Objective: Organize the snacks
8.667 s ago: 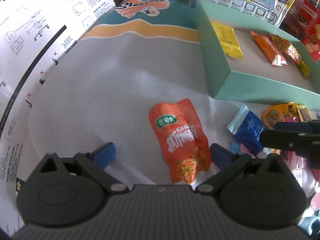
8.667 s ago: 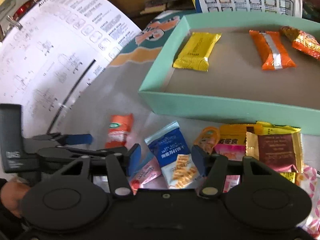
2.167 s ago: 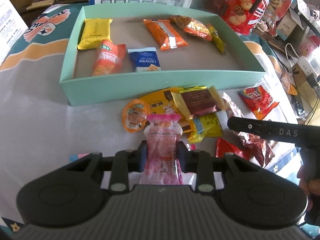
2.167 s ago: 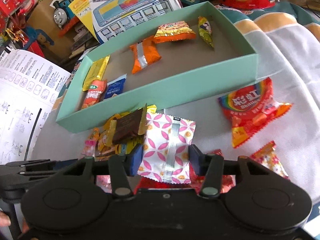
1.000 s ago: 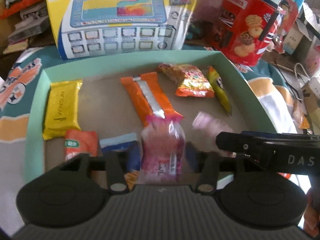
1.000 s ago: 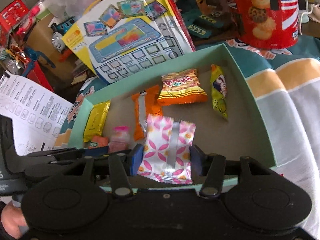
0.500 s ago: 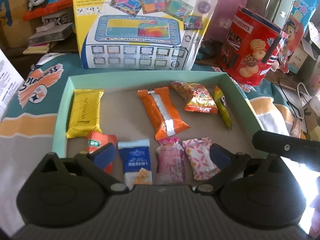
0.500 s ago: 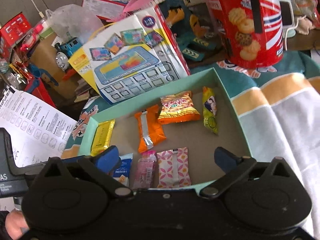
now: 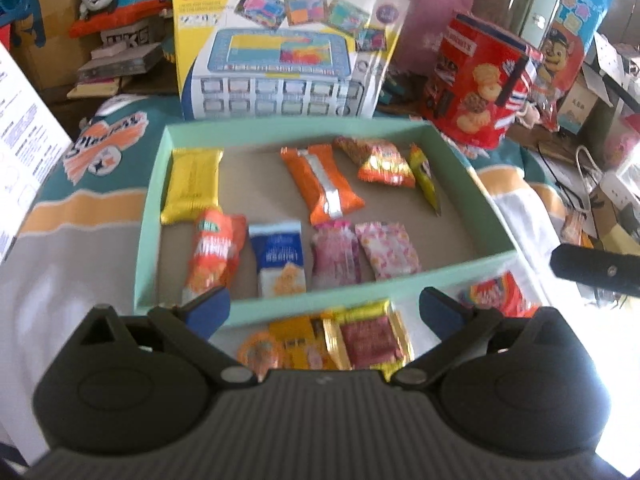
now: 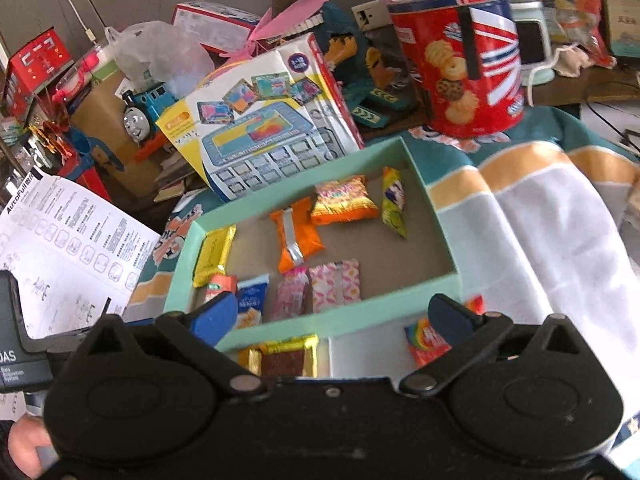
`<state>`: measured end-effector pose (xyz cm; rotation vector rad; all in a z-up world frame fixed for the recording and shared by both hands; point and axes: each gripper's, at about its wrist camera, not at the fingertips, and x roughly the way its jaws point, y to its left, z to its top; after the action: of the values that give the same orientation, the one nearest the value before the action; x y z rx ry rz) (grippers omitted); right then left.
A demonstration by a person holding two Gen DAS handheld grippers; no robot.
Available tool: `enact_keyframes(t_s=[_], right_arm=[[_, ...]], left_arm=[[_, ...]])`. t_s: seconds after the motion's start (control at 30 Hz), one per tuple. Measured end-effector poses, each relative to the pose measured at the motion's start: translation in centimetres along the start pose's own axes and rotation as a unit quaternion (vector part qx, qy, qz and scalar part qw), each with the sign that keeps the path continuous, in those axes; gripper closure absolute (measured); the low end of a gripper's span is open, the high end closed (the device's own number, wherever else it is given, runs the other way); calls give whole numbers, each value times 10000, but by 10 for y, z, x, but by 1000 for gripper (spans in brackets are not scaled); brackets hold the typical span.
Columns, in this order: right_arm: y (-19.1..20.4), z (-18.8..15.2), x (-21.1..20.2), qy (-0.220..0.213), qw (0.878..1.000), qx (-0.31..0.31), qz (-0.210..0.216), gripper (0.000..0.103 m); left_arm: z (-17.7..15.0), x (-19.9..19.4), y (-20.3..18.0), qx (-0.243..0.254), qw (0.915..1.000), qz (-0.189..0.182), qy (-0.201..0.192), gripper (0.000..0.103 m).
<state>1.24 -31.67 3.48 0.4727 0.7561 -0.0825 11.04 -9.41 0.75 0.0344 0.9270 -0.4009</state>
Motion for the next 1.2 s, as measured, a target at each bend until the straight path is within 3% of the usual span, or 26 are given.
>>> enact_keyframes(t_s=[0.37, 0.83, 0.97, 1.07, 1.13, 1.2], right_arm=[[-24, -38, -7, 198, 9993, 273, -187, 0], [-54, -41, 28, 232, 9972, 274, -649, 2], [-53, -32, 49, 316, 9964, -47, -787, 12], [-54, -26, 66, 394, 9954, -153, -865, 20], [-53, -25, 77, 418, 9944, -309, -916, 34], [-53, -25, 88, 534, 9939, -324, -913, 58]], left_arm=[[-38, 10, -9, 127, 9993, -18, 352, 0], [-36, 48, -21, 283, 9976, 65, 623, 0], [-30, 58, -30, 341, 9974, -28, 628, 3], [-29, 63, -34, 462, 9969, -158, 616, 17], [-30, 66, -33, 490, 9964, -195, 657, 19], [-31, 68, -31, 424, 9964, -194, 702, 19]])
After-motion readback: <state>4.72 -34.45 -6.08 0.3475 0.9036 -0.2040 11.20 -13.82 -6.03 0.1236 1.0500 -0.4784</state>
